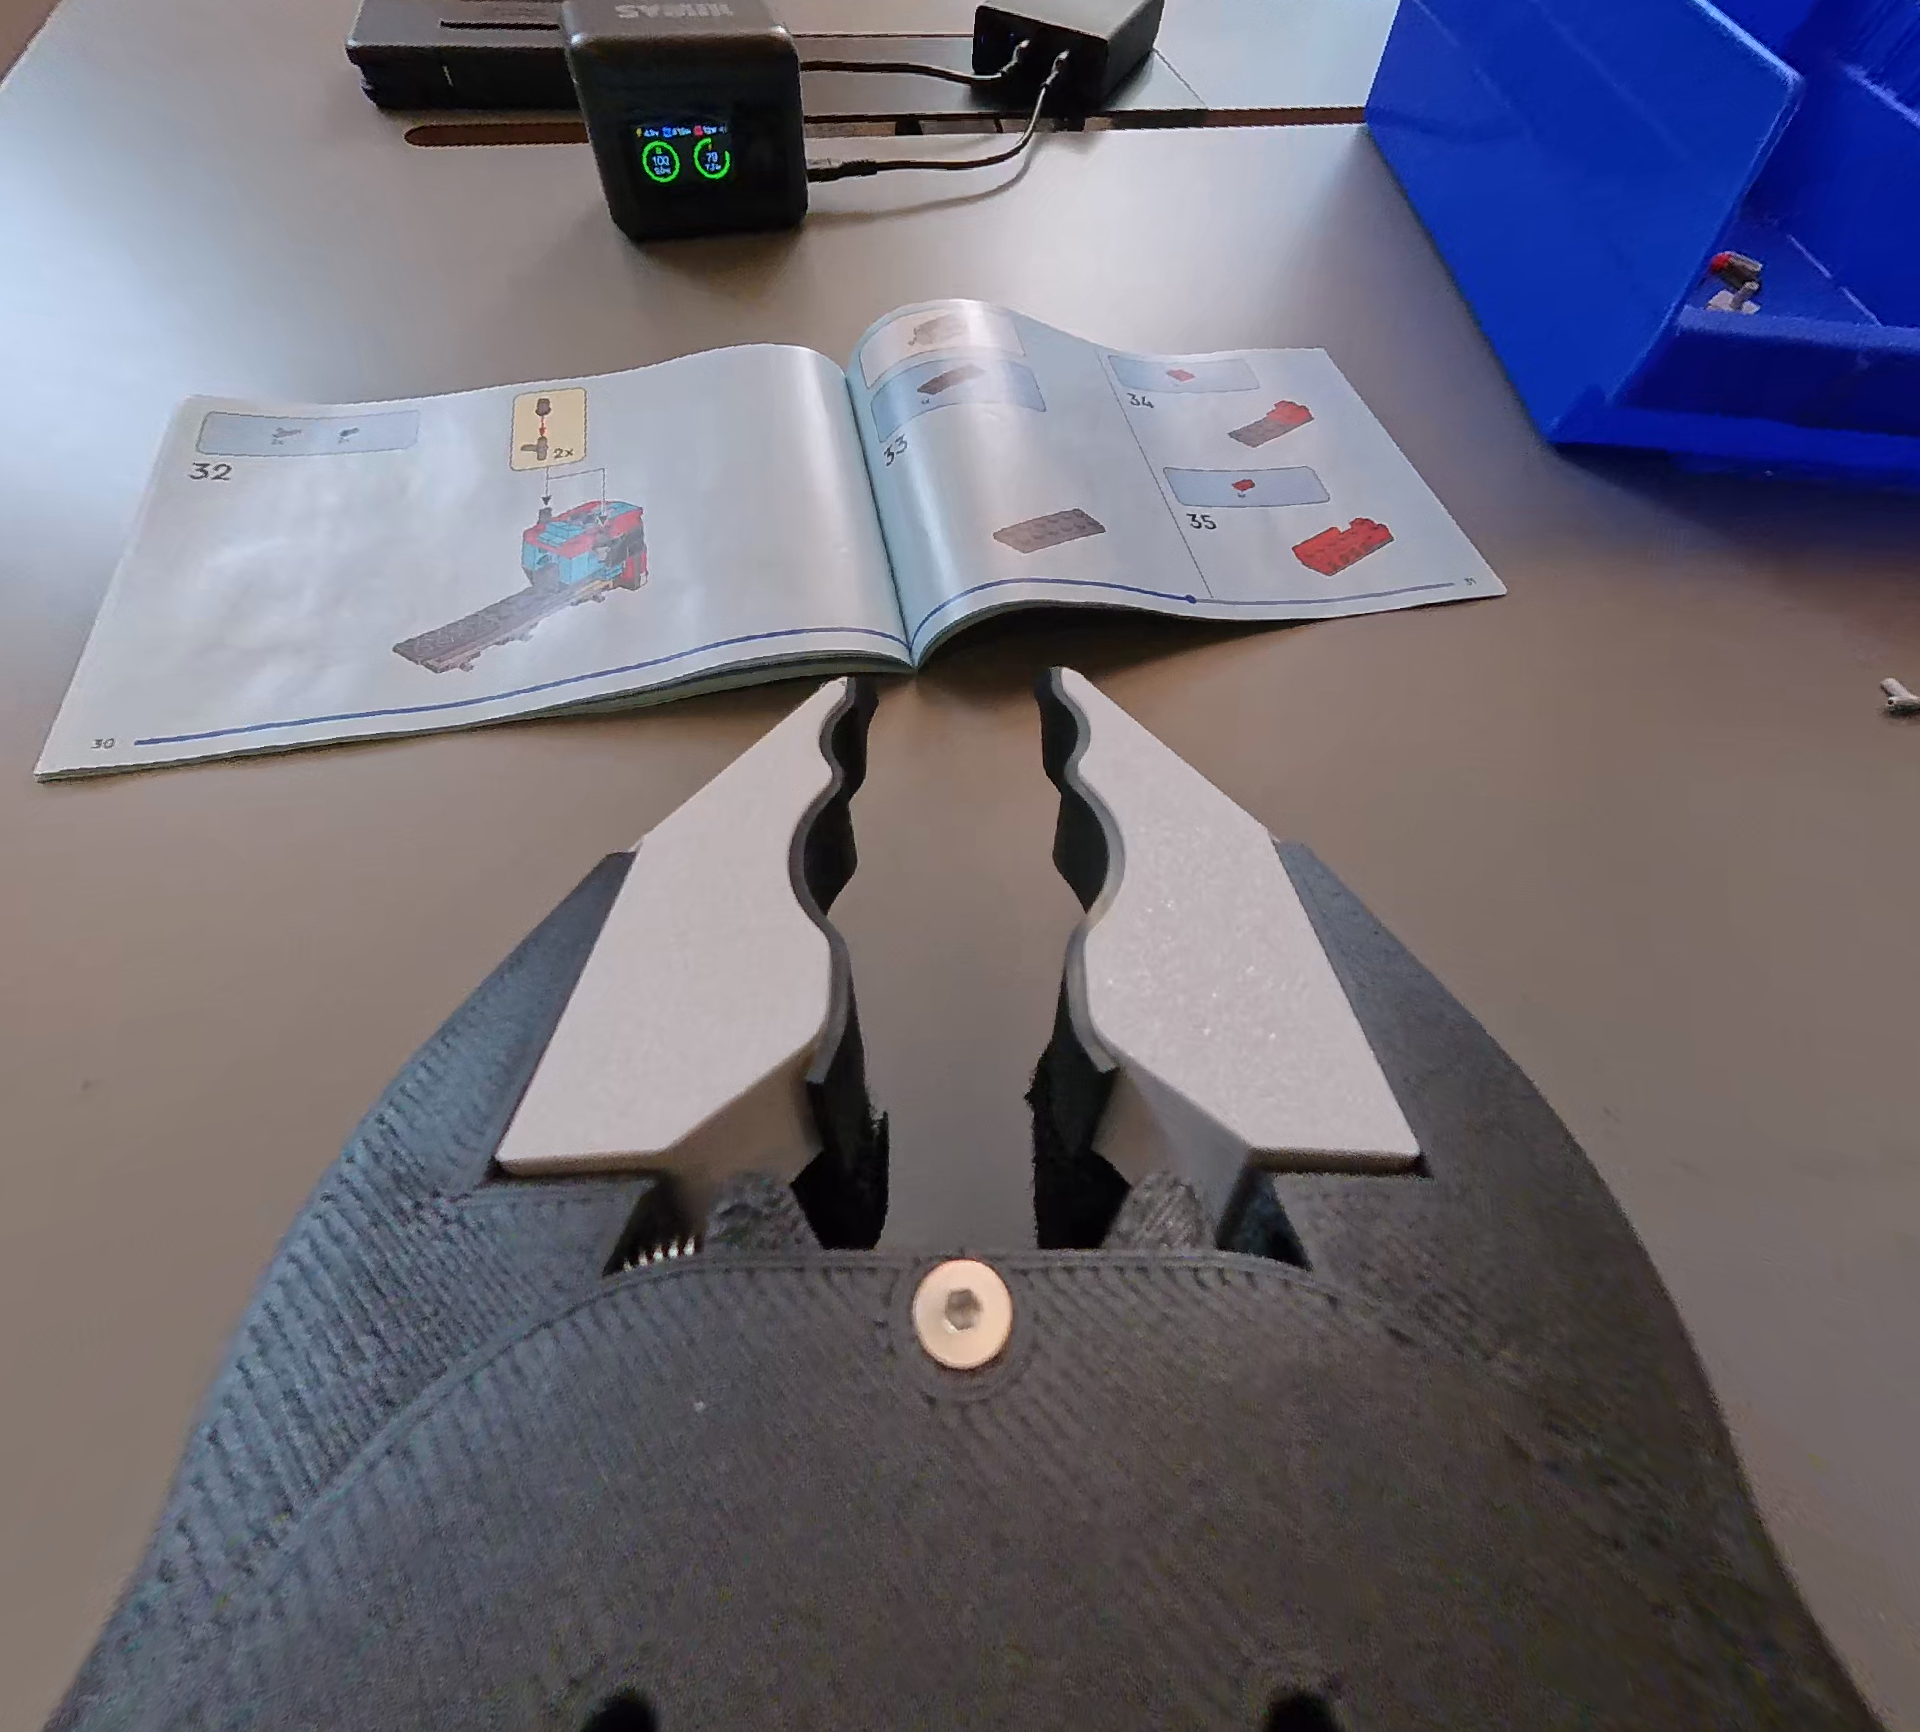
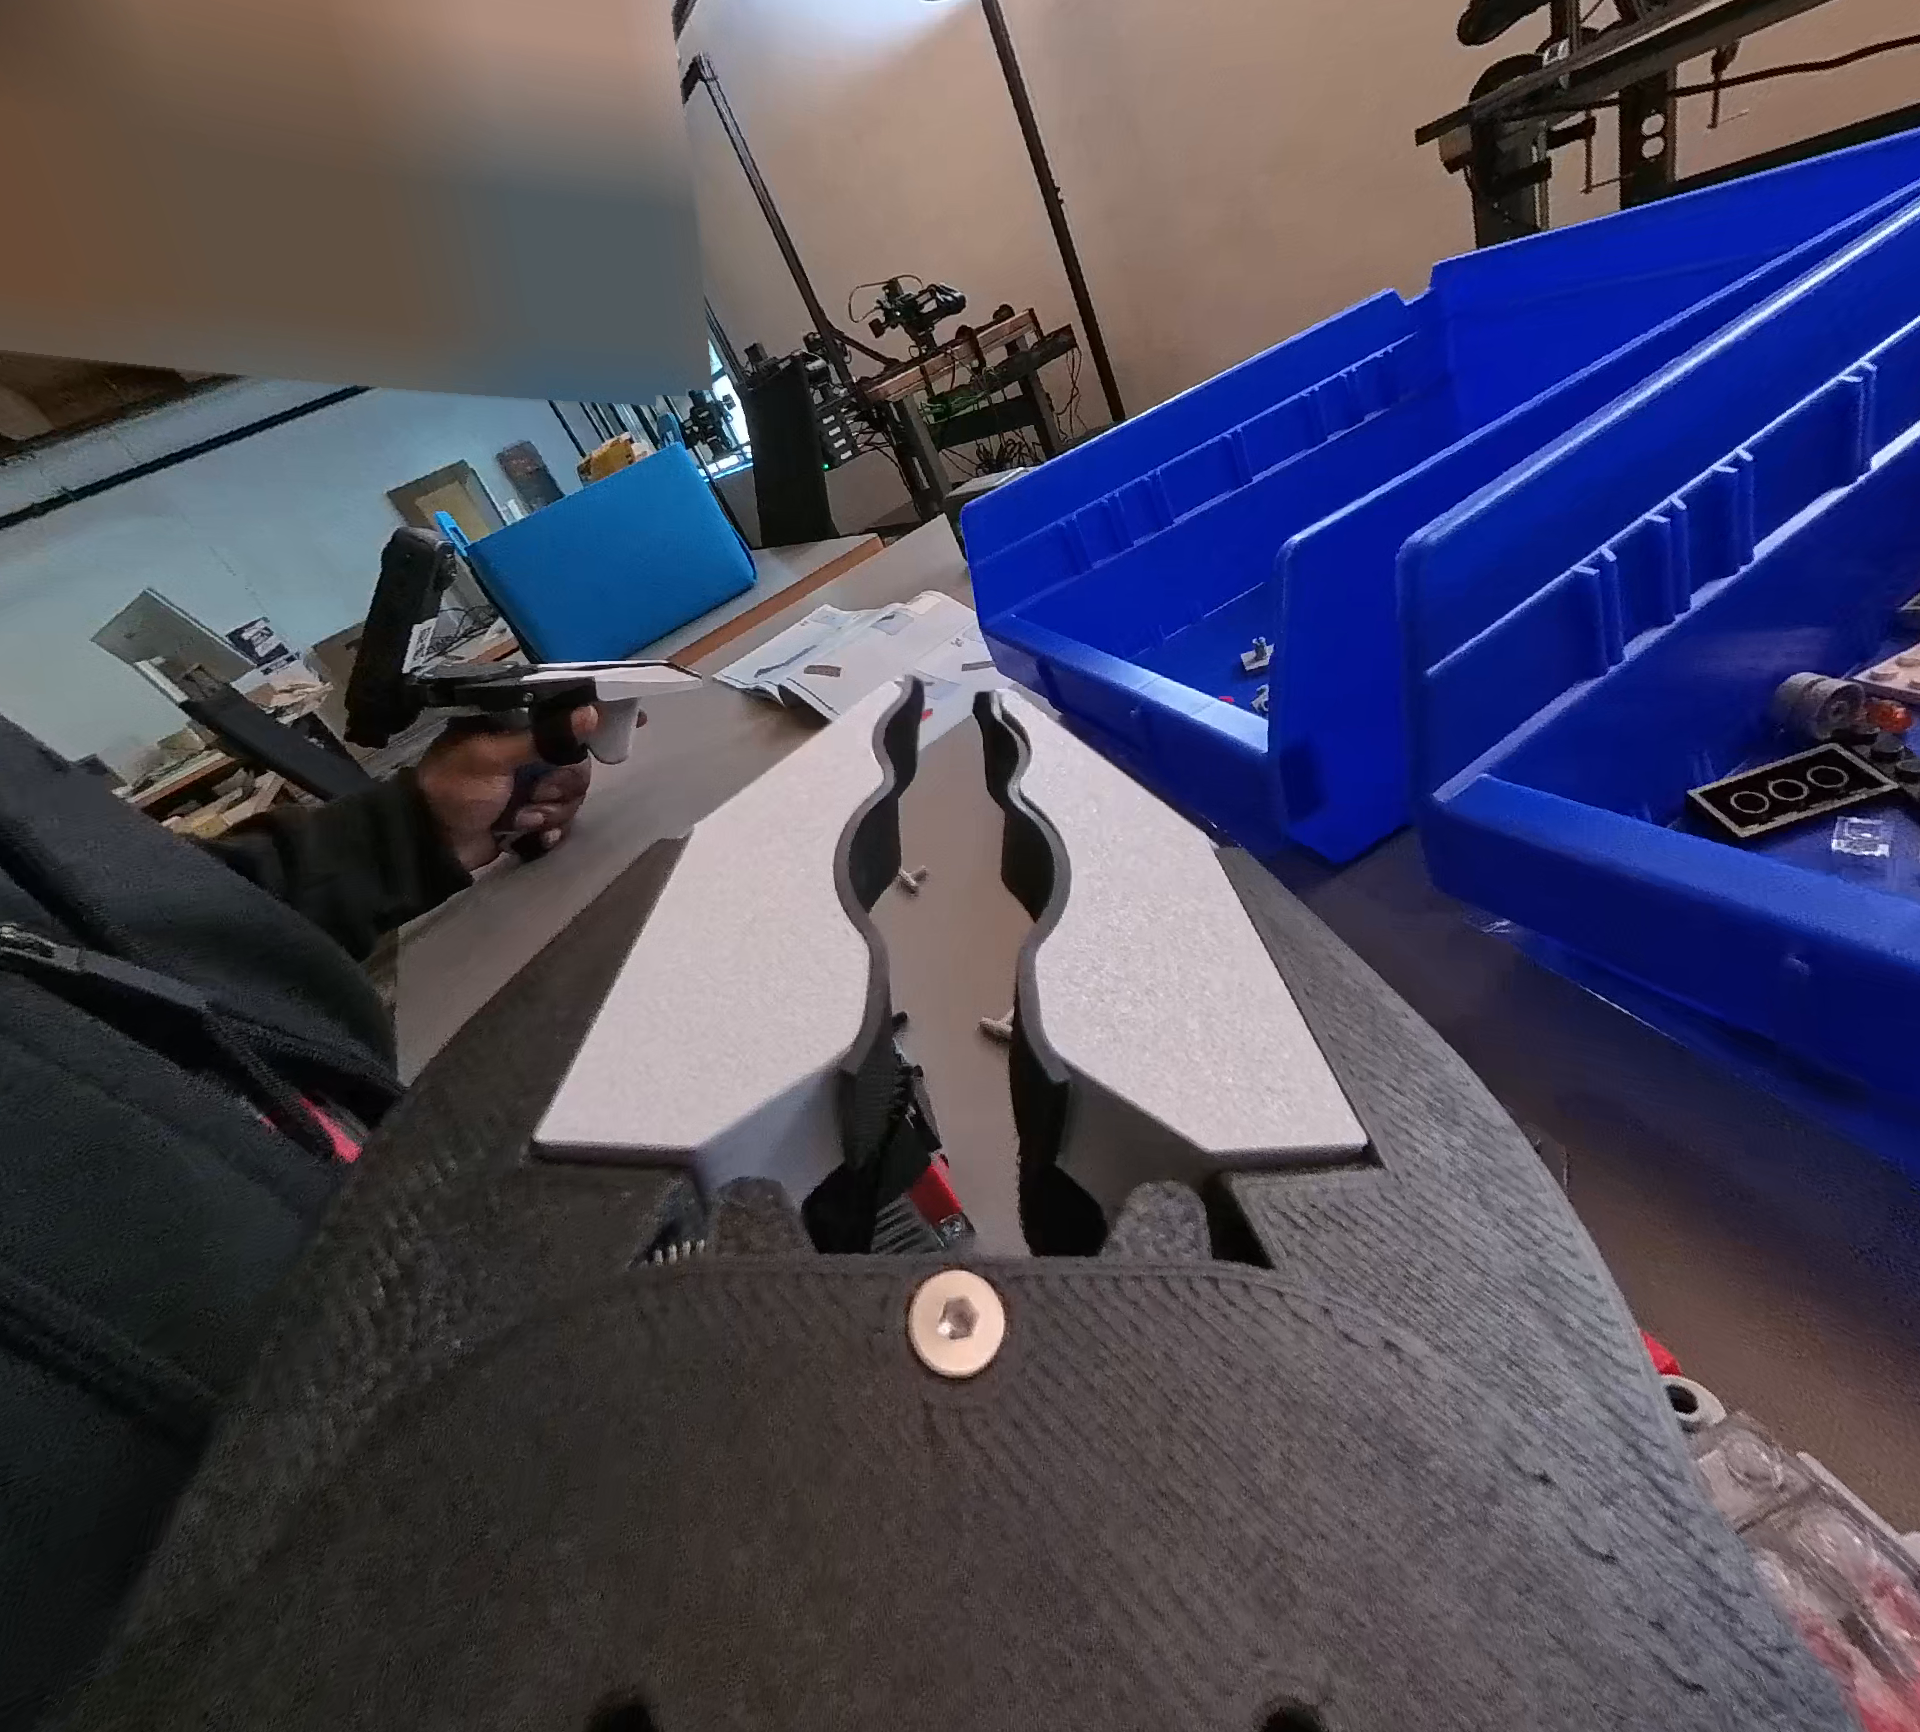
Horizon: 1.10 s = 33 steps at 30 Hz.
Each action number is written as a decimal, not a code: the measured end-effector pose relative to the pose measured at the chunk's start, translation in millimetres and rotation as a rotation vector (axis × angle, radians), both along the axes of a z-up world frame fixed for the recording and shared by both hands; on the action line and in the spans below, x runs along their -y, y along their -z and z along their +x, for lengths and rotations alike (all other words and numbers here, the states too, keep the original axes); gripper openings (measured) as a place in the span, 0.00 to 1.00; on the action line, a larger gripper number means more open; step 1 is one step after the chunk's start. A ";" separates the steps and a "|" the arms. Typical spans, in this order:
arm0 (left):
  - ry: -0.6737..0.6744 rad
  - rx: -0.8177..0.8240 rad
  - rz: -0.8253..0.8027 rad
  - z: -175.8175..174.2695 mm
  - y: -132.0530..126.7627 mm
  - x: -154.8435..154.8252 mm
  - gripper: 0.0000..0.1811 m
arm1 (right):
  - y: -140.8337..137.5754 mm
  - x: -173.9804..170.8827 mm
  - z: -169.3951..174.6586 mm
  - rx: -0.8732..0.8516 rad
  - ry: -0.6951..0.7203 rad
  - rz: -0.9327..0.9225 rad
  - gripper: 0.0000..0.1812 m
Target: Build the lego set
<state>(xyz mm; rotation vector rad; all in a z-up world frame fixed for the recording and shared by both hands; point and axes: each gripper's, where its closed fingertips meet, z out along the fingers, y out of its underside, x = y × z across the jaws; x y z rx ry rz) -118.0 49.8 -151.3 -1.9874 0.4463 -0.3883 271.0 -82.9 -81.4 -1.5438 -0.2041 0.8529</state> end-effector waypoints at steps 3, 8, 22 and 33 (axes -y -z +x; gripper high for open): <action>-0.023 -0.001 0.003 -2.3 -0.4 -1.2 0.19 | 2.8 -2.4 -0.4 0.008 0.004 -0.020 0.07; -0.013 0.012 0.010 -1.4 -2.2 -0.3 0.19 | 7.6 -5.4 -2.8 0.032 0.005 -0.049 0.07; 0.026 0.341 0.053 -15.2 -29.2 4.2 0.18 | 15.7 -12.0 -1.1 0.070 0.047 -0.100 0.04; 0.004 0.443 0.014 -24.9 -29.2 0.3 0.18 | 27.2 -19.7 -1.1 0.138 0.098 -0.161 0.03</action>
